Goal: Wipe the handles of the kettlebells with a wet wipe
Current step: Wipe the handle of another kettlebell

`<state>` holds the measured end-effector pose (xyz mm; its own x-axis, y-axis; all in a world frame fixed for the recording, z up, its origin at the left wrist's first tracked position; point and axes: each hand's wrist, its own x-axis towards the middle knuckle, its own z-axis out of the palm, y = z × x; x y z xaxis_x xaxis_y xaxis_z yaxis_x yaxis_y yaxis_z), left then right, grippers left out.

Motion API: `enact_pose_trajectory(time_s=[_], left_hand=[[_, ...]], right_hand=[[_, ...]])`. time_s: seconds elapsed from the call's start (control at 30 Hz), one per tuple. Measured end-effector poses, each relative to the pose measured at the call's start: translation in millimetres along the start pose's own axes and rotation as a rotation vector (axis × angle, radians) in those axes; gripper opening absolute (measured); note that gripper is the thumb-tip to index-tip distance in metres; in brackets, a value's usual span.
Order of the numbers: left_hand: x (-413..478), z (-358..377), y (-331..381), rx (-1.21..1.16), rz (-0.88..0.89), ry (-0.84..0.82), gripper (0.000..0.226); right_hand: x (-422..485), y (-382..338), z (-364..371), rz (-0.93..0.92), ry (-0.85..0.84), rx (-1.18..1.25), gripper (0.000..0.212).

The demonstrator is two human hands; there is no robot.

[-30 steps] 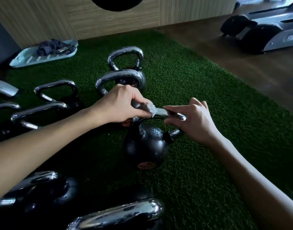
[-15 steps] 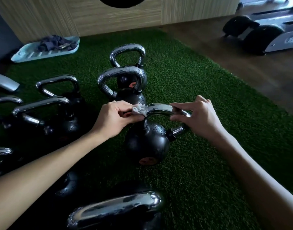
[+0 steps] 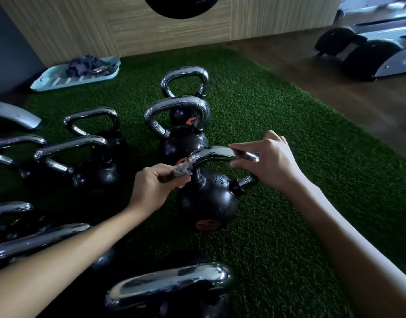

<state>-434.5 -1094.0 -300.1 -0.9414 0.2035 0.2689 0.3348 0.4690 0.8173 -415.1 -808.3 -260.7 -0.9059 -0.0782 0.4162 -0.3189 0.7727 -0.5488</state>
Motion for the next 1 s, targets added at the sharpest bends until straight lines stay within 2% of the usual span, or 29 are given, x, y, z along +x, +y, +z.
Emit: enact_pose_trajectory(time_s=[0.13, 0.27, 0.43, 0.6, 0.67, 0.73, 0.8, 0.9, 1.0], left_hand=[[12.9, -27.0, 31.5, 0.139, 0.223, 0.09, 0.03], [25.5, -34.7, 54.4, 0.273, 0.368, 0.052, 0.043], [33.3, -41.9, 53.2, 0.302, 0.429, 0.042, 0.046], [34.9, -61.8, 50.6, 0.343, 0.45, 0.061, 0.043], [34.5, -67.4, 49.4, 0.361, 0.444, 0.068, 0.044], [31.2, -66.0, 49.2, 0.383, 0.463, 0.055, 0.043], [28.8, -59.6, 51.1, 0.384, 0.484, 0.058, 0.042], [30.1, -50.3, 55.5, 0.394, 0.514, 0.068, 0.041], [39.0, -50.9, 60.3, 0.427, 0.547, 0.006, 0.055]], right_hand=[[4.7, -3.3, 6.0, 0.011, 0.017, -0.048, 0.05], [7.9, -13.6, 6.8, -0.006, -0.009, -0.022, 0.051], [14.8, -33.8, 21.3, -0.048, -0.09, -0.024, 0.057], [25.6, -69.3, 41.3, -0.104, -0.209, -0.051, 0.05], [26.9, -74.7, 34.8, -0.042, -0.218, 0.07, 0.052], [25.2, -77.2, 22.7, 0.054, -0.222, 0.397, 0.052], [21.0, -82.4, 19.6, 0.101, -0.253, 0.634, 0.041], [17.9, -84.2, 28.3, 0.176, -0.189, 0.745, 0.027], [12.6, -70.4, 21.8, 0.227, -0.064, 0.743, 0.023]])
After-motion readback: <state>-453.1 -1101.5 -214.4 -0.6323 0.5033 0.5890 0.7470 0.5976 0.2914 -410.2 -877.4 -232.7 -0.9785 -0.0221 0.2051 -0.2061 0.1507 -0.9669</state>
